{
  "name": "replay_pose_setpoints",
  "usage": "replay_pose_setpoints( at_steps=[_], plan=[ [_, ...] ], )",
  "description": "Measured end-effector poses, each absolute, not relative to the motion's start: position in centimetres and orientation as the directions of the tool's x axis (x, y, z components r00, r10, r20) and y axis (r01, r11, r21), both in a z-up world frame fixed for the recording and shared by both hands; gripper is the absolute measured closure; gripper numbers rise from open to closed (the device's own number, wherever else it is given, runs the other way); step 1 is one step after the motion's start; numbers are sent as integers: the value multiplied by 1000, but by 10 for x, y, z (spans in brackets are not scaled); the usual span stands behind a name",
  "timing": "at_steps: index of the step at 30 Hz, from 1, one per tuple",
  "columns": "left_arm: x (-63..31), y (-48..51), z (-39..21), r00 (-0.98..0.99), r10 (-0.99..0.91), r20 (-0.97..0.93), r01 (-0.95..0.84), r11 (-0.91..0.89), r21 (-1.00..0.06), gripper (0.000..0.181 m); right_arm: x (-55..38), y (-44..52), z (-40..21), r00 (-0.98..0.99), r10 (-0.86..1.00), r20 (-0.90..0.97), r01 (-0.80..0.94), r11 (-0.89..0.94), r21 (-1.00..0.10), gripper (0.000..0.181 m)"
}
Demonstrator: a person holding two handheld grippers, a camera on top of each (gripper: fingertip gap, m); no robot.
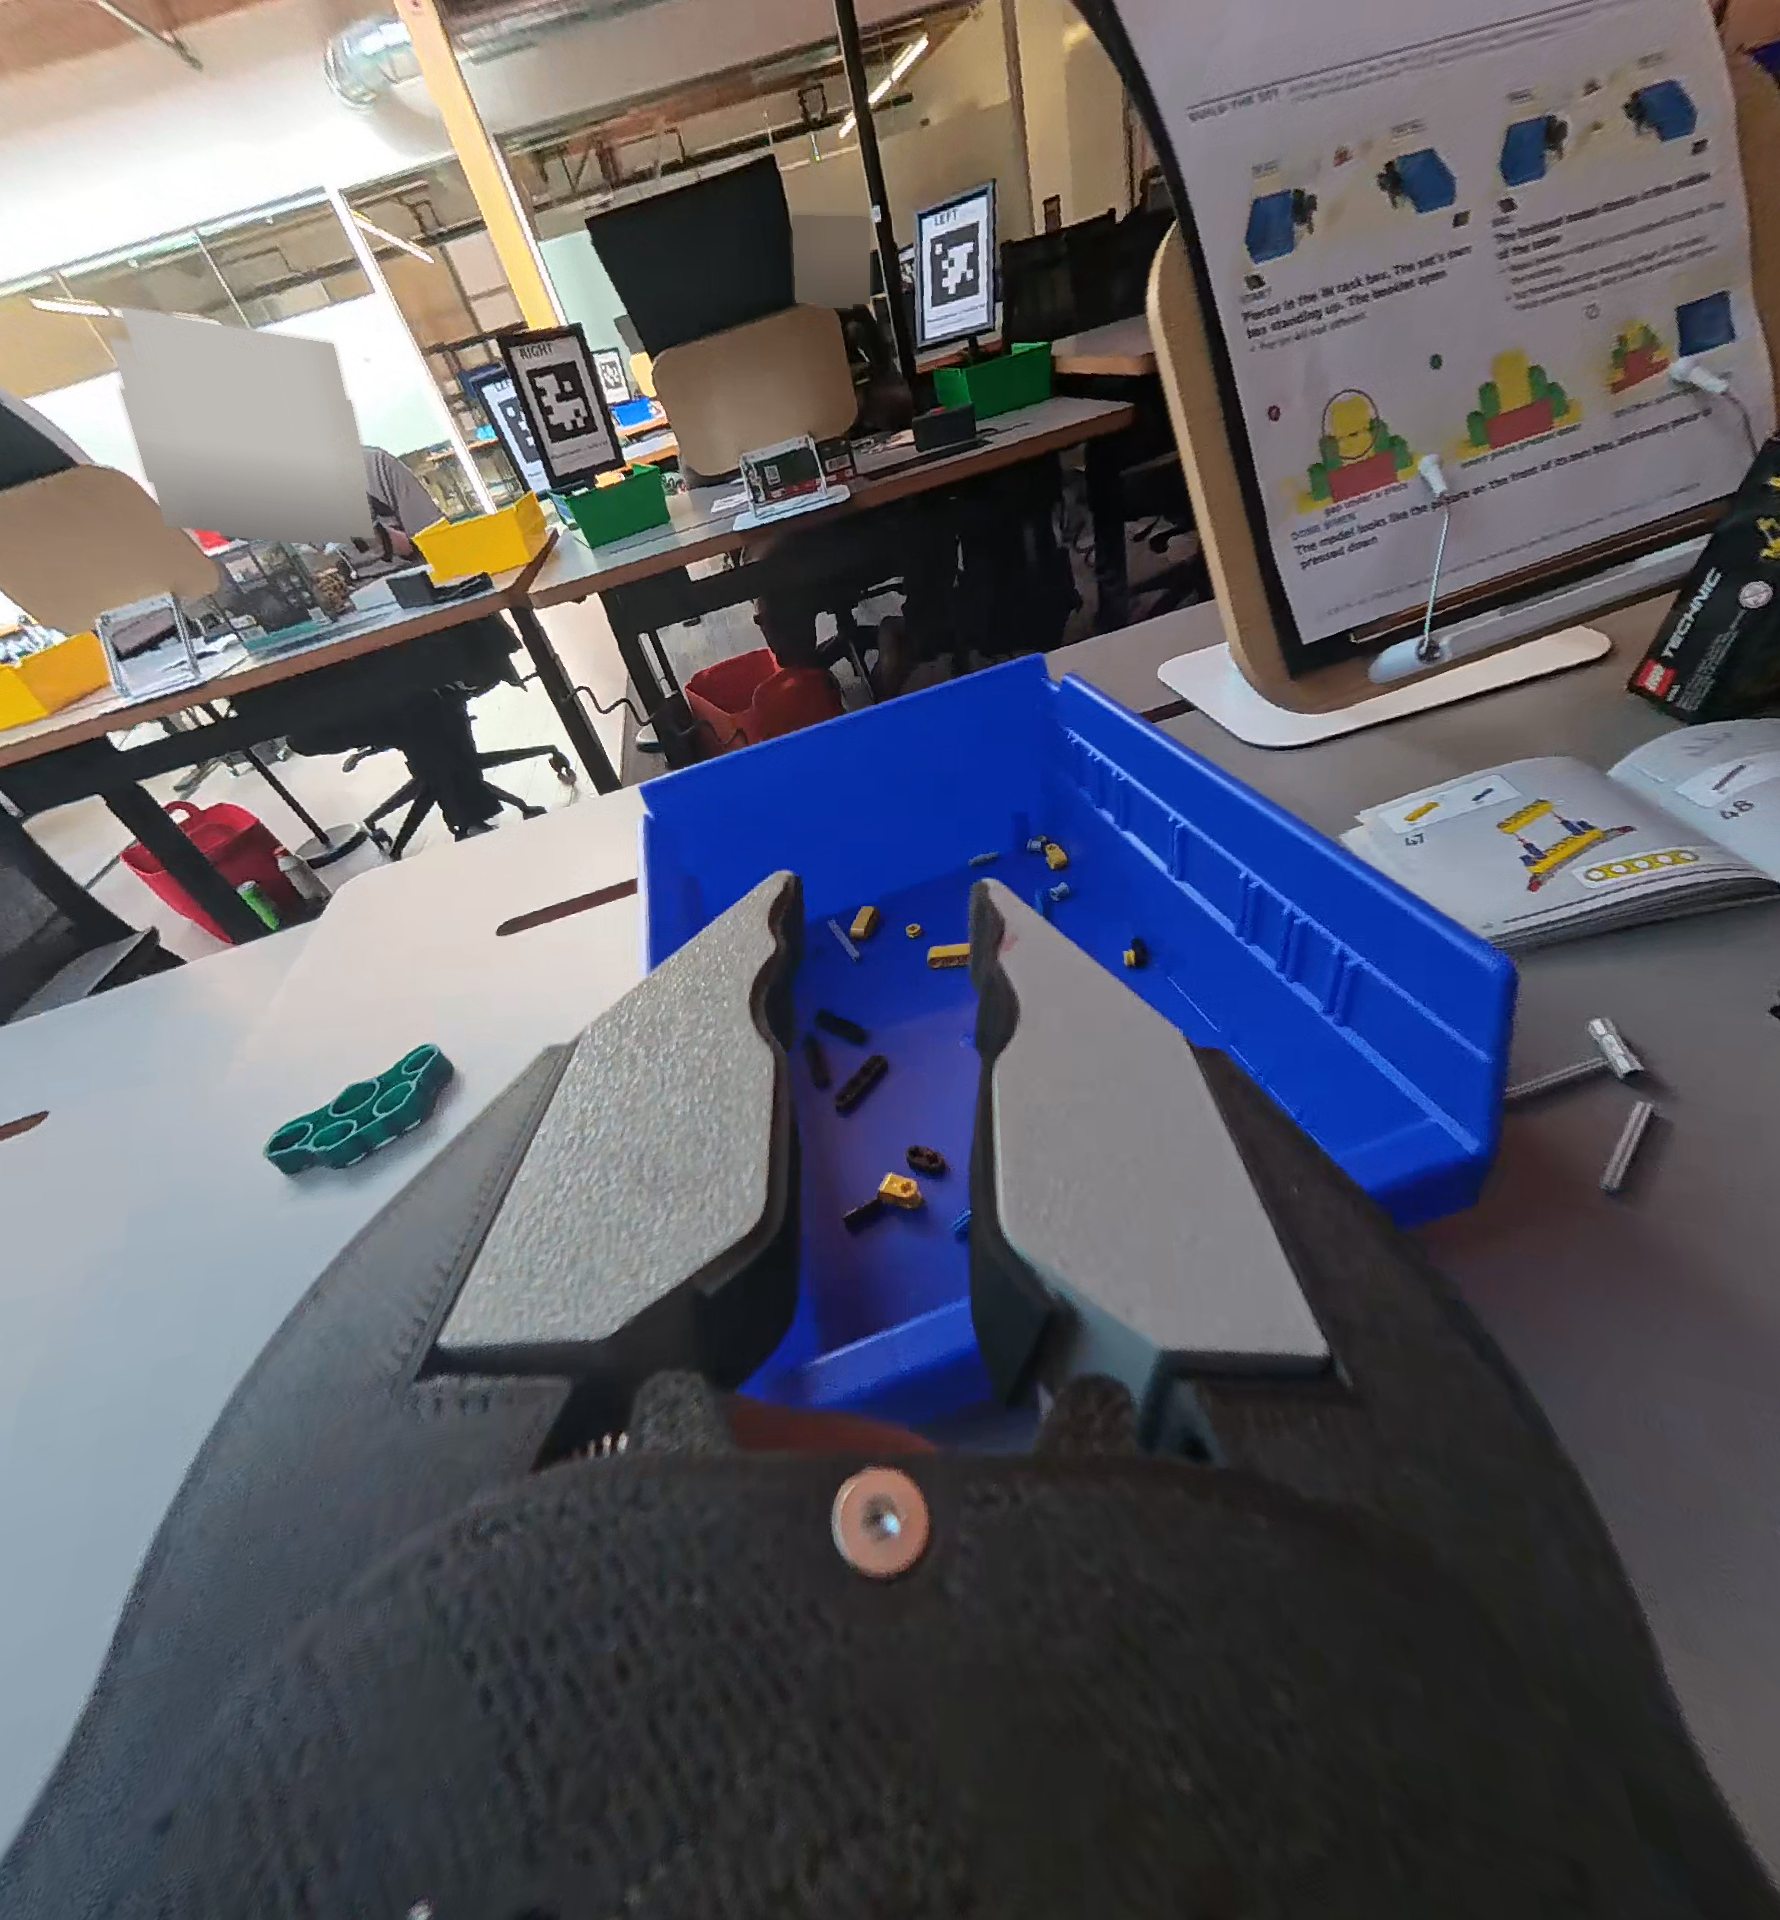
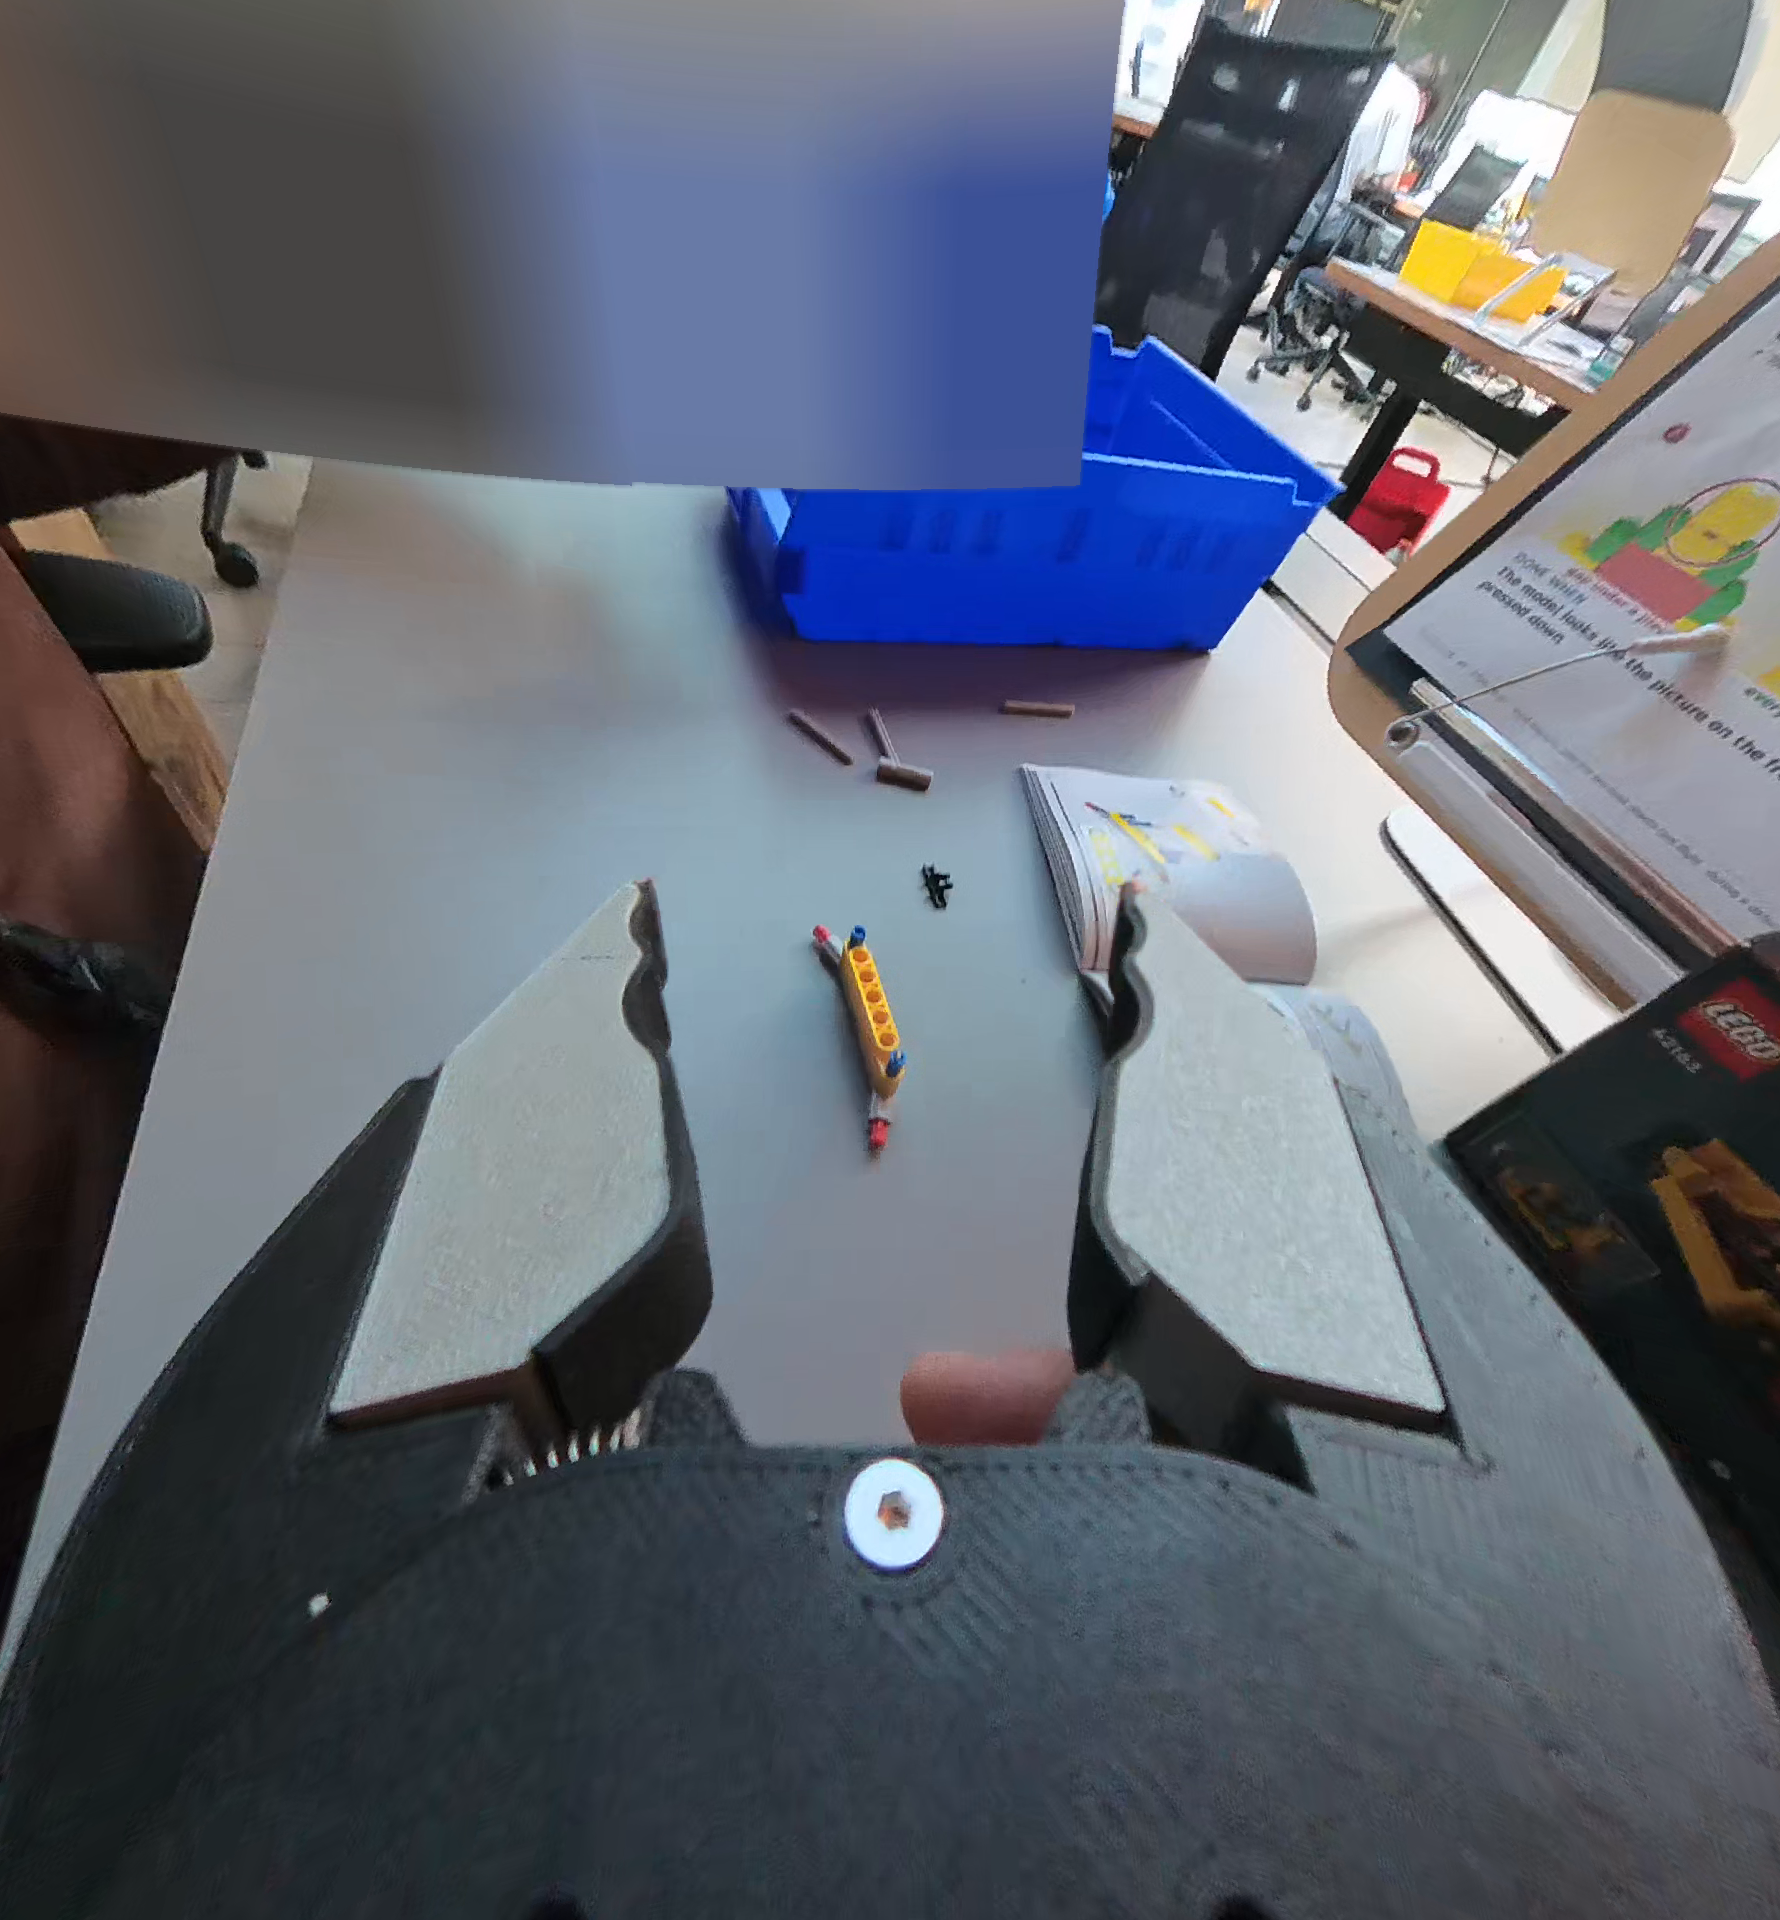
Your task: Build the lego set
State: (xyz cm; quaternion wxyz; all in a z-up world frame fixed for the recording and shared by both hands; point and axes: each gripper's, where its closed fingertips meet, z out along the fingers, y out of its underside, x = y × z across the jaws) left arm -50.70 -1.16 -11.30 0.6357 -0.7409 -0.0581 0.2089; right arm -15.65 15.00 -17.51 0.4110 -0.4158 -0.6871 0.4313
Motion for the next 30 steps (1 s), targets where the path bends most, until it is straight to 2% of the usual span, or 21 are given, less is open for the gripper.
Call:
replay_pose_setpoints(
  at_steps=[4,6,10,15,18,22,28,30],
  plan=[
    [-496,7,-116,926,286,-246,-180,-238,-954,152,-142,147,-183,-305,922,239,263,323,-909,98],
    [-495,14,-121,931,256,-259,-185,-282,-941,153,-129,150,-182,-267,927,265,273,336,-901,106],
    [-499,14,-121,916,258,-308,-222,-313,-923,155,-74,184,-173,-36,955,294,310,291,-905,101],
    [-505,15,-118,930,255,-267,-190,-287,-939,157,-8,226,-155,184,969,165,241,119,-963,111],
    [-505,21,-110,941,240,-238,-184,-225,-957,177,1,243,-164,283,943,176,213,117,-970,120],
    [-505,34,-104,960,201,-193,-152,-205,-967,172,2,254,-179,331,941,69,117,32,-993,122],
    [-511,69,-105,970,30,-241,-207,-415,-886,172,5,281,-193,464,880,106,146,42,-988,114],
    [-511,88,-116,965,-76,-251,-255,-494,-831,181,0,286,-196,476,872,116,163,42,-986,115]
  ],
)
